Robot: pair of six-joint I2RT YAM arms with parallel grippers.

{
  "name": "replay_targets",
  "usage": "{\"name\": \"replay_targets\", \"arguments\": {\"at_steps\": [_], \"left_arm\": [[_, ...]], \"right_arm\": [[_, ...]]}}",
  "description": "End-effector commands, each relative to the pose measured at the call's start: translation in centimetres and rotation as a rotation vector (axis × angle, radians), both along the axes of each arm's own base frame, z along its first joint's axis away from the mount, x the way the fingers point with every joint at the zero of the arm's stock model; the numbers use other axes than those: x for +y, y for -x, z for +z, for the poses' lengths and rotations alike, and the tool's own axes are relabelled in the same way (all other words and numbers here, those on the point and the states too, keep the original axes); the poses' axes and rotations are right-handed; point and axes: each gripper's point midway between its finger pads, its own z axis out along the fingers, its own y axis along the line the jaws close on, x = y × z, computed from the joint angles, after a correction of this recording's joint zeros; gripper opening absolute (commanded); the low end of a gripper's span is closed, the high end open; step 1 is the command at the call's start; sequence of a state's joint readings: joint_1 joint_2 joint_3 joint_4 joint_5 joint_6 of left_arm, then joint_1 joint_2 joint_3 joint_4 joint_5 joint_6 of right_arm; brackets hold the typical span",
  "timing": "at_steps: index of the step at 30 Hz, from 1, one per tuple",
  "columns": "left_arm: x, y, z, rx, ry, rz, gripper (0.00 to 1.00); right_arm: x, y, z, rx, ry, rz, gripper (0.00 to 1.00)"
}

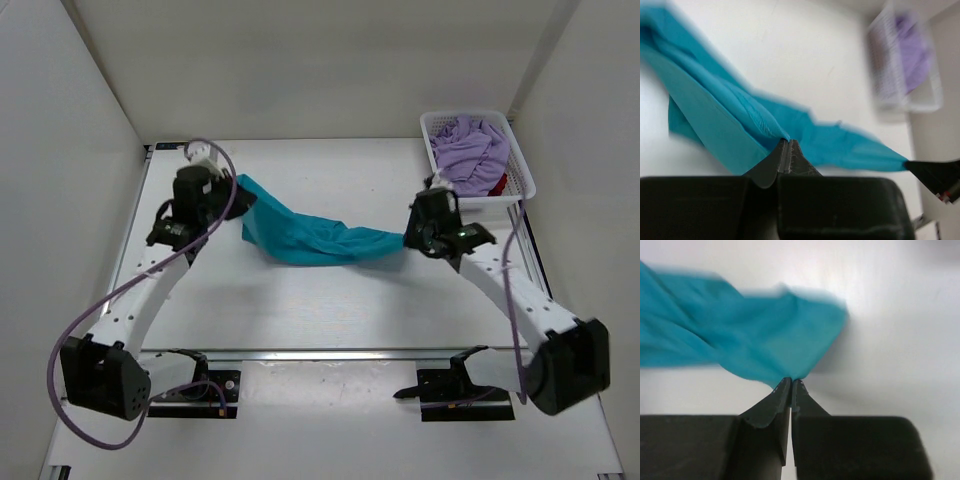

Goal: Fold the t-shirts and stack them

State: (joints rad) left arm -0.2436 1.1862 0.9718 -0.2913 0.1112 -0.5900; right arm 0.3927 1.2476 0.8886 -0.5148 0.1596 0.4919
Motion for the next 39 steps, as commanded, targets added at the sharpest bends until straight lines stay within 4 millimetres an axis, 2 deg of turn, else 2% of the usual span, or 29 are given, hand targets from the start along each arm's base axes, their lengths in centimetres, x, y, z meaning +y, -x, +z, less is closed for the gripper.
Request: {"name": "replay_targets", "arguments": {"at_steps": [1, 2, 3, 4, 6, 7, 8, 10, 11, 13, 15, 17, 18, 19, 20, 21, 24, 25, 26, 28, 29, 31, 32, 33, 34, 35, 36, 37, 39], "left_arm": [[1.6, -0.7, 11.6, -0.249, 0.050, 0.027, 0.00], [2.7, -0.8, 13.5, -0.283, 0.099, 0.040, 0.00], [2.8, -0.3, 15.8, -0.328, 0.146, 0.020, 0.00], [4.7, -0.3, 16.8, -0.350, 0.166, 0.062, 0.00], [7.7, 0.5, 21.1, -0.431, 0.205, 0.117, 0.00], [8.3, 1.1, 22.9, -0.470, 0.208, 0.129, 0.00], [8.9, 1.4, 23.7, -0.483, 0.217, 0.149, 0.00], [9.5, 2.4, 26.6, -0.543, 0.211, 0.179, 0.00], [9.3, 2.4, 26.9, -0.545, 0.225, 0.173, 0.00], [9.4, 2.7, 28.7, -0.574, 0.238, 0.165, 0.00], [10.0, 2.6, 29.7, -0.584, 0.232, 0.180, 0.00], [11.0, 2.0, 30.0, -0.582, 0.214, 0.213, 0.00], [11.7, 1.5, 29.8, -0.581, 0.204, 0.240, 0.00], [11.7, 1.1, 29.3, -0.572, 0.202, 0.243, 0.00], [11.9, 0.0, 27.3, -0.527, 0.207, 0.251, 0.00], [12.2, -0.5, 26.7, -0.524, 0.199, 0.258, 0.00], [13.0, -3.5, 19.3, -0.402, 0.163, 0.339, 0.00], [13.1, -4.5, 16.1, -0.335, 0.157, 0.349, 0.00], [13.0, -5.0, 15.4, -0.327, 0.158, 0.347, 0.00], [13.3, -7.0, 11.3, -0.243, 0.140, 0.367, 0.00], [12.9, -8.1, 9.2, -0.194, 0.139, 0.358, 0.00], [12.8, -10.1, 9.1, -0.176, 0.120, 0.352, 0.00], [12.7, -11.1, 8.4, -0.154, 0.121, 0.346, 0.00], [12.4, -11.8, 9.8, -0.169, 0.133, 0.328, 0.00], [12.1, -12.7, 11.4, -0.193, 0.142, 0.304, 0.00], [12.3, -13.2, 11.5, -0.187, 0.132, 0.311, 0.00], [12.4, -13.3, 13.9, -0.226, 0.132, 0.309, 0.00], [12.5, -13.3, 16.6, -0.278, 0.136, 0.309, 0.00], [13.5, -12.9, 20.1, -0.349, 0.169, 0.312, 0.00]], "right_arm": [[-1.2, -1.7, 13.1, -0.295, -0.010, -0.046, 0.00], [-1.8, -1.5, 16.9, -0.367, 0.002, -0.048, 0.00], [-1.9, -1.6, 20.9, -0.444, -0.008, -0.051, 0.00], [-2.6, -1.2, 22.4, -0.465, 0.024, -0.063, 0.00], [-2.7, -0.3, 29.8, -0.608, 0.011, -0.055, 0.00], [-3.3, 0.4, 32.7, -0.662, 0.003, -0.072, 0.00], [-3.2, 0.8, 34.0, -0.683, 0.008, -0.070, 0.00], [-3.3, 1.9, 39.2, -0.794, -0.016, -0.063, 0.00], [-2.4, 2.1, 40.0, -0.810, -0.026, -0.036, 0.00], [-1.1, 3.4, 44.0, -0.898, -0.061, 0.009, 0.00], [-0.3, 3.4, 46.2, -0.951, -0.063, 0.002, 0.00], [0.4, 2.0, 46.8, -0.983, -0.022, 0.003, 0.00], [0.7, 0.0, 45.9, -0.969, -0.015, 0.035, 0.00], [-1.9, -3.2, 44.1, -0.921, 0.008, -0.036, 0.00], [0.2, -4.9, 42.1, -0.856, -0.094, 0.095, 0.00], [-1.4, -6.8, 41.0, -0.832, -0.111, 0.104, 0.01], [-0.7, -12.9, 33.5, -0.653, -0.070, 0.134, 0.00], [-0.4, -13.6, 33.0, -0.638, -0.078, 0.153, 0.00], [-0.4, -15.3, 31.2, -0.596, -0.097, 0.168, 0.00], [-0.3, -18.6, 29.5, -0.552, -0.118, 0.172, 0.00], [-0.5, -19.2, 28.5, -0.514, -0.123, 0.183, 0.00], [-1.1, -22.2, 29.3, -0.540, -0.137, 0.159, 0.00], [-1.2, -22.7, 30.0, -0.568, -0.145, 0.159, 0.00], [-1.9, -23.0, 30.7, -0.589, -0.177, 0.138, 0.00], [-1.9, -22.7, 33.0, -0.649, -0.215, 0.145, 0.00], [-2.4, -22.6, 34.4, -0.685, -0.232, 0.122, 0.00], [-3.0, -22.3, 37.1, -0.771, -0.245, 0.111, 0.00], [-3.0, -21.1, 39.8, -0.838, -0.252, 0.117, 0.00], [-3.5, -19.2, 44.8, -0.993, -0.254, 0.110, 0.00]]}}
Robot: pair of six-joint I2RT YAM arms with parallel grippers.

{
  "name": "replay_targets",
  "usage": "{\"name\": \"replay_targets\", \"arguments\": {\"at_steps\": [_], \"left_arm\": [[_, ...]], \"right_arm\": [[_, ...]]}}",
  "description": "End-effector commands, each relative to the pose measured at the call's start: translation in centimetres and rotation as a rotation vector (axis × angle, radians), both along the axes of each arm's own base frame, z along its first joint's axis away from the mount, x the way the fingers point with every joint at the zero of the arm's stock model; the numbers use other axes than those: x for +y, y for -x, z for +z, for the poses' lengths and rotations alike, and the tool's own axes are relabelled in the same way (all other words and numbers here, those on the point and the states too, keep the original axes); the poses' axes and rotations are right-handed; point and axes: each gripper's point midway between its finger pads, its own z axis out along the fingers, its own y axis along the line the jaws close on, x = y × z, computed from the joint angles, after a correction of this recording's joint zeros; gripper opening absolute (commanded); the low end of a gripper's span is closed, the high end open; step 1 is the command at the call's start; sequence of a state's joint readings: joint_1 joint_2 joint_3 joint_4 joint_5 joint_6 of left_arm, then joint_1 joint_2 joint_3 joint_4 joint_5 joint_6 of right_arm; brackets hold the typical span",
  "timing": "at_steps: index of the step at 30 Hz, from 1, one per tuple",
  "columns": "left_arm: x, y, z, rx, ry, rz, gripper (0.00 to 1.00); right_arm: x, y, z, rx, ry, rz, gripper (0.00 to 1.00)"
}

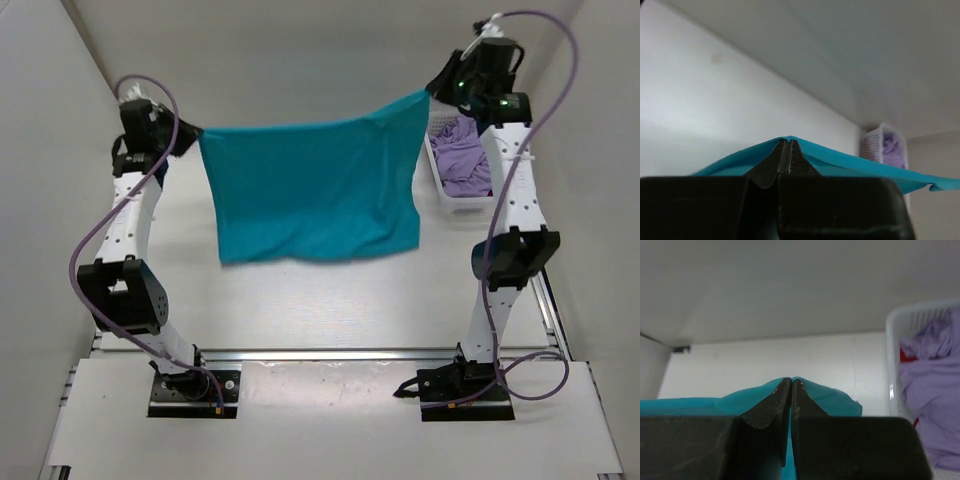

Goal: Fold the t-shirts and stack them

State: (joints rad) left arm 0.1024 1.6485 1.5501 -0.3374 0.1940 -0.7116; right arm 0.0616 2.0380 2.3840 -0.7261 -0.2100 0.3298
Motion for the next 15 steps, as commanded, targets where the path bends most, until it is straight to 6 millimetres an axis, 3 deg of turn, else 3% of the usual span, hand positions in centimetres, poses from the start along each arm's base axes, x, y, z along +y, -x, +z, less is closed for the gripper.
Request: {"name": "replay_targets", "arguments": {"at_steps": [1, 2, 4, 6, 9, 12, 13, 15], "left_arm": [[1.2, 2.2, 14.9, -0.338, -0.008, 0.010, 0.00], [1.7, 2.5, 16.6, -0.373, -0.011, 0.015, 0.00], [2.3, 3.2, 17.8, -0.386, -0.037, 0.042, 0.00], [3.1, 3.4, 18.5, -0.406, -0.058, 0.073, 0.00], [3.4, 3.7, 17.8, -0.402, -0.047, 0.074, 0.00], [4.0, 4.5, 15.4, -0.363, -0.058, 0.102, 0.00], [3.9, 4.8, 15.3, -0.368, -0.066, 0.113, 0.00], [4.3, 6.0, 13.4, -0.342, -0.093, 0.151, 0.00]], "right_arm": [[-0.6, 8.0, 22.2, -0.583, -0.082, -0.004, 0.00], [-1.0, 8.5, 23.6, -0.632, -0.081, -0.025, 0.00], [-0.8, 10.2, 25.6, -0.693, -0.075, -0.028, 0.00], [-1.0, 10.1, 24.8, -0.669, -0.068, -0.034, 0.00], [-1.0, 9.2, 21.0, -0.558, -0.042, -0.059, 0.00], [-1.2, 9.2, 16.2, -0.437, -0.009, -0.072, 0.00], [-1.4, 9.3, 13.5, -0.390, -0.003, -0.078, 0.00], [-1.5, 10.7, 7.7, -0.302, -0.007, -0.091, 0.00]]}}
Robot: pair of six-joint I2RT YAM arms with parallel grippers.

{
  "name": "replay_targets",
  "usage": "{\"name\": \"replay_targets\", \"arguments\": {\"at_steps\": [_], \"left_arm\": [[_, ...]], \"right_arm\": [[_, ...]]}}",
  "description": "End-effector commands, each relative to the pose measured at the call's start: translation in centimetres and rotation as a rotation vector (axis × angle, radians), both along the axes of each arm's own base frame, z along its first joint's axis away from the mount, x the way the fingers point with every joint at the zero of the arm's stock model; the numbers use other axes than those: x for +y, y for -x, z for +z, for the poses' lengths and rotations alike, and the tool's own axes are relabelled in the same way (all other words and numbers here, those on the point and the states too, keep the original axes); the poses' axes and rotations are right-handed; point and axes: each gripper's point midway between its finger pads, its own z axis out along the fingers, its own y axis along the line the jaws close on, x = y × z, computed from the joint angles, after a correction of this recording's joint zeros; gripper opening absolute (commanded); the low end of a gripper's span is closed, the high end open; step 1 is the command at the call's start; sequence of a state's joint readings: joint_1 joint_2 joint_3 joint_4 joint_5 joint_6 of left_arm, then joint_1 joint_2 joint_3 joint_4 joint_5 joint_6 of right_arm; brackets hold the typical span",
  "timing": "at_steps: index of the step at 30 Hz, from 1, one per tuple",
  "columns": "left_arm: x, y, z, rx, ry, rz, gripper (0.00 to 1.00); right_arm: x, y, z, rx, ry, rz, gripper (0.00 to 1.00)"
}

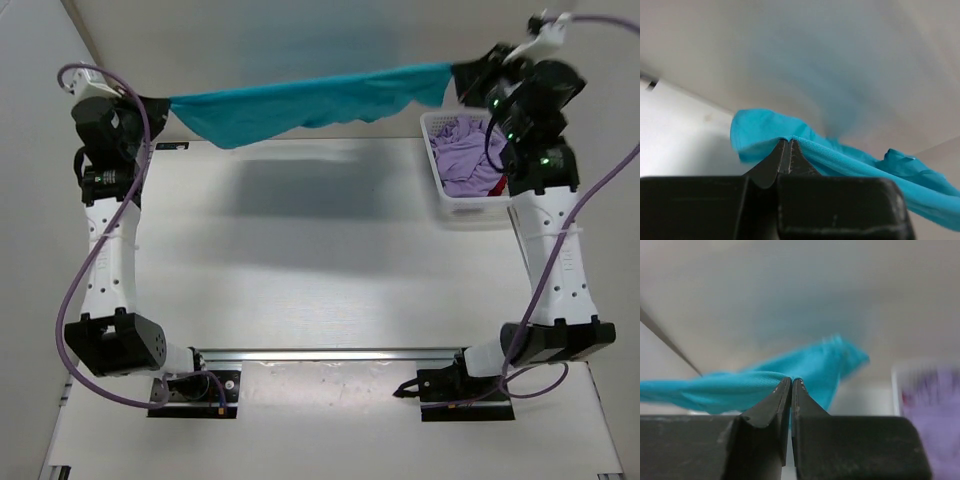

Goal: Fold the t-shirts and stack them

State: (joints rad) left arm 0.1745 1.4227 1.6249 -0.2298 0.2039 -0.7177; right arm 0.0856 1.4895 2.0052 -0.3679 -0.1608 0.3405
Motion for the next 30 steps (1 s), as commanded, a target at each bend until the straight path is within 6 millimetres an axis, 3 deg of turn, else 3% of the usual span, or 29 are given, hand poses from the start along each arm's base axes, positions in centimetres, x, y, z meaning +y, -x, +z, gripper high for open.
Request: {"name": "replay_targets", "arguments": {"at_steps": [1, 2, 3, 4, 6, 7, 10, 11, 13, 15, 18, 23, 26, 29, 30], "left_arm": [[1.3, 1.3, -4.0, 0.077, -0.048, 0.100, 0.00], [1.2, 2.4, -5.4, 0.095, -0.072, 0.125, 0.00], [1.3, 4.0, -5.1, 0.071, -0.087, 0.147, 0.00], [1.2, 5.5, -7.1, 0.093, -0.106, 0.172, 0.00], [1.1, 7.4, -13.8, 0.197, -0.126, 0.195, 0.00], [1.1, 8.6, -14.3, 0.189, -0.129, 0.205, 0.01], [0.5, 11.4, -23.7, 0.363, -0.092, 0.166, 0.02], [0.8, 12.0, -24.8, 0.384, -0.076, 0.174, 0.02], [0.4, 13.9, -29.8, 0.488, -0.014, 0.126, 0.03], [1.0, 15.4, -32.4, 0.552, 0.044, 0.132, 0.02], [-0.3, 17.1, -34.5, 0.606, 0.040, 0.086, 0.02], [-1.1, 18.5, -35.7, 0.658, 0.009, 0.042, 0.03], [-1.7, 18.3, -35.7, 0.655, 0.026, 0.012, 0.03], [-1.9, 16.4, -34.4, 0.614, 0.080, 0.003, 0.01], [-2.2, 16.0, -34.9, 0.633, 0.091, -0.007, 0.03]], "right_arm": [[-1.4, -1.8, -11.4, 0.212, 0.011, -0.074, 0.00], [-1.8, -0.9, -14.3, 0.259, 0.007, -0.094, 0.00], [-1.9, -0.4, -15.9, 0.288, 0.008, -0.101, 0.00], [-2.0, 0.8, -18.8, 0.334, 0.002, -0.108, 0.00], [-2.0, 3.5, -25.9, 0.469, -0.016, -0.124, 0.00], [-1.7, 4.3, -27.7, 0.510, -0.022, -0.114, 0.00], [-1.2, 8.9, -37.0, 0.715, -0.078, -0.113, 0.00], [-0.9, 9.8, -38.3, 0.754, -0.084, -0.102, 0.00], [0.0, 12.5, -41.9, 0.867, -0.115, -0.060, 0.01], [1.1, 14.8, -43.5, 0.925, -0.141, -0.006, 0.00], [2.4, 17.7, -44.5, 0.960, -0.154, 0.048, 0.00], [2.6, 21.0, -44.8, 0.981, -0.177, 0.078, 0.00], [1.8, 20.2, -43.5, 0.946, -0.174, 0.060, 0.01], [1.9, 18.2, -42.6, 0.937, -0.159, 0.075, 0.00], [1.8, 17.2, -42.3, 0.910, -0.144, 0.055, 0.00]]}}
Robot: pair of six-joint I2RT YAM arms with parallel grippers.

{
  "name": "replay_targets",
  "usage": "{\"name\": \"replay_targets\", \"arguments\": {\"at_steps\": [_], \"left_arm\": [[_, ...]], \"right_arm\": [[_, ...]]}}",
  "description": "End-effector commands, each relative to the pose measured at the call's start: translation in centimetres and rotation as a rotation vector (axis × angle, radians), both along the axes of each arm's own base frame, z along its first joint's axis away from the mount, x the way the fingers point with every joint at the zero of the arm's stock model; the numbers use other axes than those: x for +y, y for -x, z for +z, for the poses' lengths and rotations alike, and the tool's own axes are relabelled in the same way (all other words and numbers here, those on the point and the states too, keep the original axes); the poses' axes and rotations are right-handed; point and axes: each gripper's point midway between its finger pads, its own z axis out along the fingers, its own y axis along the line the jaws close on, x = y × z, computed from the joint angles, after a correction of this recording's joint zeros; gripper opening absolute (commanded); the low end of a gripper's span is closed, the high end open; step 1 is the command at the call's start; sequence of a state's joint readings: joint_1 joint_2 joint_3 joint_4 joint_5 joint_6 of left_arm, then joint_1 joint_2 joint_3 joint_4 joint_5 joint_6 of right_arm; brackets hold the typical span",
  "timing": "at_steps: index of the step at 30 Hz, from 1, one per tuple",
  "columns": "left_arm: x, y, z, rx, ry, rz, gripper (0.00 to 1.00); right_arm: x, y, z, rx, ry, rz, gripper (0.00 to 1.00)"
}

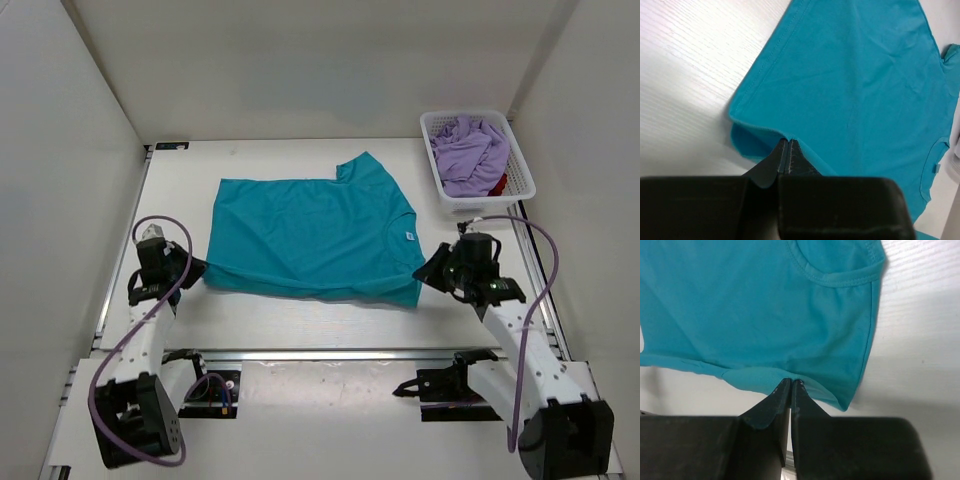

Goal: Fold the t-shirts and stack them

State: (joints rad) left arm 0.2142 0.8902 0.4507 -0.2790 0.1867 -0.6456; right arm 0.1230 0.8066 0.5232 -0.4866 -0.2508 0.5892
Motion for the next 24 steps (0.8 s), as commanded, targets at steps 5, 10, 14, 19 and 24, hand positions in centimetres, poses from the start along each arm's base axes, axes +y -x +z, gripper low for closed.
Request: {"name": "replay_targets", "arguments": {"at_steps": [5, 10, 14, 19, 24], "left_arm": [[-0.6, -4.4, 1.6, -0.038, 0.048, -0.004, 0.03], [1.0, -5.2, -0.8, 0.030, 0.083, 0.059, 0.04], [1.2, -6.4, -0.9, 0.036, 0.094, 0.073, 0.06], [2.2, -7.9, -1.8, 0.060, 0.072, 0.099, 0.08], [2.4, -8.7, -3.7, 0.112, 0.096, 0.102, 0.13]], "right_arm": [[-0.1, -6.8, 1.0, -0.036, 0.034, -0.005, 0.00], [-0.7, -10.8, 1.1, -0.046, 0.078, -0.037, 0.00], [-1.0, -13.5, 0.2, -0.012, 0.093, -0.047, 0.00], [-0.9, -16.5, -0.9, 0.000, 0.062, -0.044, 0.01], [-0.7, -18.8, -2.2, 0.030, 0.076, -0.028, 0.00]]}}
